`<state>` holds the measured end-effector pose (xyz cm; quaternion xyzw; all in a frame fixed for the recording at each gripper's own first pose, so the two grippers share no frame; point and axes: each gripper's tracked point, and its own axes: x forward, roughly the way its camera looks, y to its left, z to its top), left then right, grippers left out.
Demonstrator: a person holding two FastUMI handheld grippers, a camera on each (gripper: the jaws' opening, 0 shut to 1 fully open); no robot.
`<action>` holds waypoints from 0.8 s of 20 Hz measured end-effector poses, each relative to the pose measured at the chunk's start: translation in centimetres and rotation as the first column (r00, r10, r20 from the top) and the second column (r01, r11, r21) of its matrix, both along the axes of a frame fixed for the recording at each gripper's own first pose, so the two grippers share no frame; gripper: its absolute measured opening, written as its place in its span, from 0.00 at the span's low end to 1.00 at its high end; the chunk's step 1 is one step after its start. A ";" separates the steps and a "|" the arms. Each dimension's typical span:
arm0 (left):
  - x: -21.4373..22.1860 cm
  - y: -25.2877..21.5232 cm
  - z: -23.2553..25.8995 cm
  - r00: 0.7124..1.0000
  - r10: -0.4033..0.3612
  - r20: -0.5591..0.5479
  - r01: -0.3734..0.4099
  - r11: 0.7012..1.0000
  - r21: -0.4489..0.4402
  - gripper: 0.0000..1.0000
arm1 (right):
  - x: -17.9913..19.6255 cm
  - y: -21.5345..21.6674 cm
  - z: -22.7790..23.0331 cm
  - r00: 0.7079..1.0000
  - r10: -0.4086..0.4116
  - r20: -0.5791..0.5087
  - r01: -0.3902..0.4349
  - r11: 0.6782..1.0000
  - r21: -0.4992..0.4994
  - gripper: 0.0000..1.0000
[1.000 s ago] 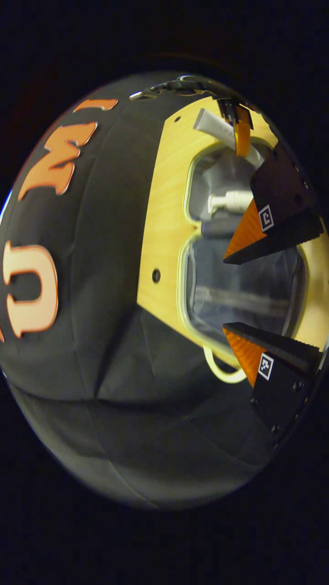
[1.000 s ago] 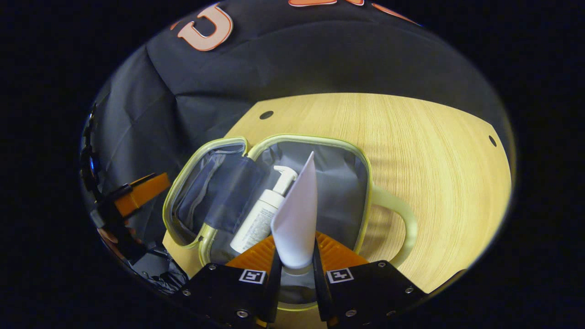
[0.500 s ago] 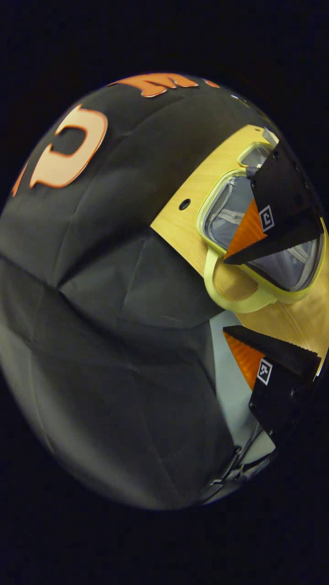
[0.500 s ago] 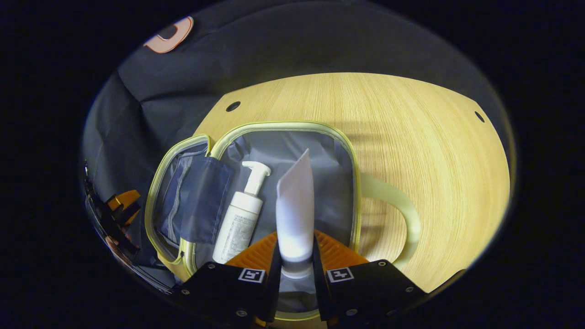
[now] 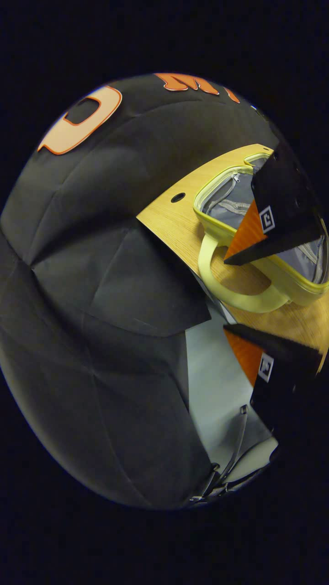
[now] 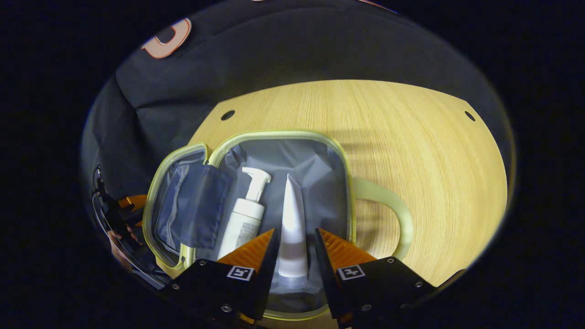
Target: First open the suitcase, pack the skin care products into it, and then close the suitcase.
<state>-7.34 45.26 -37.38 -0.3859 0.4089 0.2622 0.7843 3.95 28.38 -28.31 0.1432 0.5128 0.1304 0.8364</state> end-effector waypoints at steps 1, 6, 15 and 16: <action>0.5 -0.5 -0.9 1.000 0.002 -0.010 -0.003 1.000 -0.021 0.59 | 0.2 -0.5 0.8 0.999 -0.018 0.029 0.018 1.000 0.008 0.57; 0.0 -0.5 -0.5 0.997 -0.079 0.000 0.079 0.997 0.028 0.14 | 1.5 -5.5 4.6 0.979 -0.082 0.185 0.089 0.996 -0.028 0.84; 0.9 0.0 7.8 0.964 -0.255 0.071 0.225 0.931 0.288 0.05 | 2.9 -11.3 10.0 0.901 -0.150 0.408 0.193 0.979 -0.067 0.93; 1.0 -0.2 9.2 0.961 -0.263 0.089 0.225 0.924 0.309 0.05 | 3.0 -11.8 10.6 0.892 -0.150 0.426 0.200 0.977 -0.075 0.93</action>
